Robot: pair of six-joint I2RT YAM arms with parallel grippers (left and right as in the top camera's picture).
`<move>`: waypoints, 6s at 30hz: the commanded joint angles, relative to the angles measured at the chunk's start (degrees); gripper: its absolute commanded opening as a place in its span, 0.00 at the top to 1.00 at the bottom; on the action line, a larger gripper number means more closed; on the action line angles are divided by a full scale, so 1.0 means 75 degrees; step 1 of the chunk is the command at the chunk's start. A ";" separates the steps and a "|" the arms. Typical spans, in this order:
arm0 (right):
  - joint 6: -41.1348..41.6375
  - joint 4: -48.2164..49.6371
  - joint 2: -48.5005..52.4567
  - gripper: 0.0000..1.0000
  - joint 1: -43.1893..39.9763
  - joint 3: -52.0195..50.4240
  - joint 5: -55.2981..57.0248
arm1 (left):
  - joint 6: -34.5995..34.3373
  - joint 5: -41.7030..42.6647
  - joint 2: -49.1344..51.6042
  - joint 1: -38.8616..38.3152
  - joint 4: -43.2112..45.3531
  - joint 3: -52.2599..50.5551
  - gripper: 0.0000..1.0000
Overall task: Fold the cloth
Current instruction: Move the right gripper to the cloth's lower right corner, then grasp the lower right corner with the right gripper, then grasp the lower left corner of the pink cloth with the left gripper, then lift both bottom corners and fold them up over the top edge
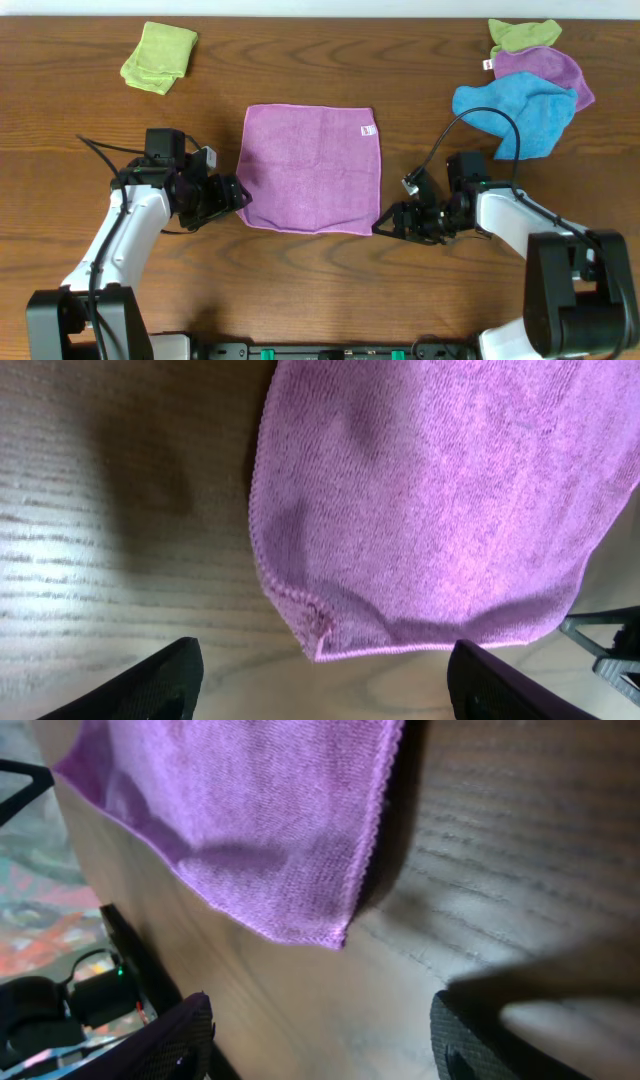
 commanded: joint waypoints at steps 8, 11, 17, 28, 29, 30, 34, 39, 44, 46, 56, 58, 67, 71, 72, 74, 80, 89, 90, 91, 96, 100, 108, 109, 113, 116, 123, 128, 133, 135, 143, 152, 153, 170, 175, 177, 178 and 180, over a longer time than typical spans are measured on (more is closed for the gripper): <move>0.0816 0.1186 0.0714 0.30 0.0583 -0.0032 -0.0146 | 0.0105 0.0111 0.0102 -0.0125 0.0181 -0.0079 0.20; 0.0959 0.1422 0.0909 0.30 0.0874 -0.0032 -0.0044 | 0.0105 0.0108 0.0102 -0.0143 0.0210 -0.0079 0.20; 0.1215 0.1545 0.0982 0.32 0.0994 -0.0032 0.0076 | 0.0111 -0.0041 0.0105 -0.0143 0.0213 -0.0079 0.20; 0.1679 0.0414 0.0979 0.28 0.1003 -0.0032 -0.0493 | 0.0111 -0.0242 0.0105 -0.0143 0.0265 -0.0082 0.21; 0.1754 0.0484 0.0979 0.28 0.1003 -0.0032 -0.0490 | 0.0111 -0.0242 0.0105 -0.0143 0.0289 -0.0082 0.20; 0.1833 0.0580 0.0979 0.28 0.1003 -0.0032 -0.0493 | 0.0111 -0.0242 0.0105 -0.0143 0.0312 -0.0082 0.21; 0.2174 0.1081 0.0982 0.27 0.1003 -0.0032 -0.0466 | 0.0111 -0.0242 0.0105 -0.0143 0.0350 -0.0082 0.20; 0.2582 0.1658 0.0982 0.27 0.0994 -0.0032 0.0169 | 0.0108 -0.0239 0.0105 -0.0143 0.0338 -0.0082 0.20; 0.2608 0.1670 0.0982 0.30 0.0950 -0.0029 0.0746 | 0.0108 -0.0236 0.0105 -0.0143 0.0321 -0.0082 0.20; 0.2699 0.1673 0.0982 0.30 0.0874 -0.0029 0.0968 | 0.0108 -0.0233 0.0105 -0.0143 0.0321 -0.0082 0.21; 0.2868 0.1900 0.0982 0.29 0.0216 -0.0029 0.1909 | 0.0108 -0.0236 0.0105 -0.0143 0.0323 -0.0082 0.21; 0.2865 0.1900 0.0982 0.30 0.0114 -0.0029 0.1906 | 0.0108 -0.0236 0.0105 -0.0143 0.0326 -0.0082 0.21; 0.2929 0.1897 0.0982 0.31 0.0906 -0.0029 0.1585 | 0.0105 -0.0236 0.0105 -0.0143 0.0460 -0.0082 0.21; 0.3010 0.1894 0.0982 0.31 0.1207 -0.0029 0.1422 | 0.0105 -0.0236 0.0105 -0.0143 0.0458 -0.0082 0.21; 0.3037 0.1894 0.0982 0.31 0.1230 -0.0029 0.1411 | 0.0108 -0.0233 0.0105 -0.0143 0.0458 -0.0082 0.20; 0.3095 0.1778 0.0982 0.34 0.1227 -0.0029 0.1195 | 0.0108 -0.0233 0.0105 -0.0143 0.0431 -0.0082 0.21; 0.3089 0.1207 0.0982 0.44 0.1227 -0.0029 0.1023 | 0.0108 -0.0236 0.0105 -0.0143 0.0408 -0.0082 0.21; 0.3133 0.1247 0.0982 0.78 0.1227 -0.0029 0.1023 | 0.0108 -0.0239 0.0105 -0.0143 0.0551 -0.0082 0.23; 0.3150 0.1253 0.0982 0.80 0.1227 -0.0029 0.1023 | 0.0108 -0.0239 0.0105 -0.0143 0.0557 -0.0082 0.24; 0.3150 0.1268 0.0982 0.80 0.1227 -0.0029 0.1023 | 0.0108 -0.0239 0.0108 -0.0143 0.0554 -0.0082 0.24; 0.3150 0.1271 0.0982 0.65 0.1227 -0.0029 0.0810 | 0.0108 -0.0230 0.0137 -0.0146 0.0495 -0.0082 0.24; 0.3144 0.1218 0.0979 0.63 0.1224 -0.0029 0.0697 | 0.0111 -0.0201 0.0140 -0.0149 0.0335 -0.0085 0.25; 0.3022 0.1020 0.0979 0.62 0.0772 -0.0026 0.0580 | 0.0102 -0.0236 0.0140 -0.0565 0.0385 -0.0338 0.25; 0.2973 0.0976 0.0979 0.62 0.0731 -0.0026 0.0557 | 0.0102 -0.0239 0.0140 -0.0606 0.0414 -0.0364 0.25; 0.2856 0.0863 0.0979 0.62 0.0682 -0.0026 0.0525 | -0.0099 -0.0632 0.0140 -0.0664 0.0495 -0.0533 0.28; 0.2847 0.0828 0.0979 0.62 0.0682 -0.0026 0.0501 | -0.0181 -0.0632 0.0140 -0.0664 0.0749 -0.0749 0.28; 0.2827 0.0833 0.0979 0.63 0.0691 -0.0029 0.0466 | -0.0312 -0.0632 0.0189 -0.0664 0.1160 -0.0833 0.29; 0.2798 0.0863 0.0979 0.64 0.0691 -0.0026 0.0420 | -0.0507 -0.0519 0.0697 -0.0664 0.1437 -0.0833 0.36; 0.2798 0.0866 0.0979 0.65 0.0691 -0.0026 0.0423 | -0.0560 -0.0280 0.1000 -0.0664 0.1536 -0.0833 0.46; 0.2798 0.0868 0.0979 0.65 0.0691 -0.0029 0.0423 | -0.0562 -0.0221 0.0997 -0.0664 0.1582 -0.0833 0.50; 0.2798 0.0868 0.0979 0.67 0.0691 -0.0029 0.0423 | -0.0866 -0.0181 0.0997 -0.0662 0.1635 -0.0810 0.75; 0.2798 0.0801 0.0979 0.82 0.0691 -0.0029 0.0420 | -0.0874 0.0035 0.0997 -0.0638 0.1556 -0.0662 0.94; 0.2801 0.0804 0.0979 0.87 0.0691 -0.0026 0.0420 | -0.0877 0.0058 0.0997 -0.0638 0.1545 -0.0662 0.94; 0.2798 0.0283 0.0583 0.98 0.0688 0.1157 -0.0321 | -0.0953 -0.0128 0.0664 -0.0635 0.0997 0.0434 0.94; 0.2949 0.0157 0.0551 0.98 0.0688 0.1985 0.0688 | -0.1163 -0.0210 0.0667 -0.0635 0.1638 0.0539 0.94; 0.3010 0.0213 0.0565 0.98 0.0688 0.2206 0.1151 | -0.1259 -0.0221 0.0667 -0.0635 0.2215 0.0539 0.94; 0.3008 0.0251 0.0577 0.98 0.0682 0.2317 0.1314 | -0.1370 -0.0280 0.0691 -0.0632 0.2535 0.0539 0.94; 0.3008 0.0341 0.0676 0.98 0.0676 0.2556 0.1612 | -0.1530 -0.0385 0.0810 -0.0632 0.2923 0.0539 0.94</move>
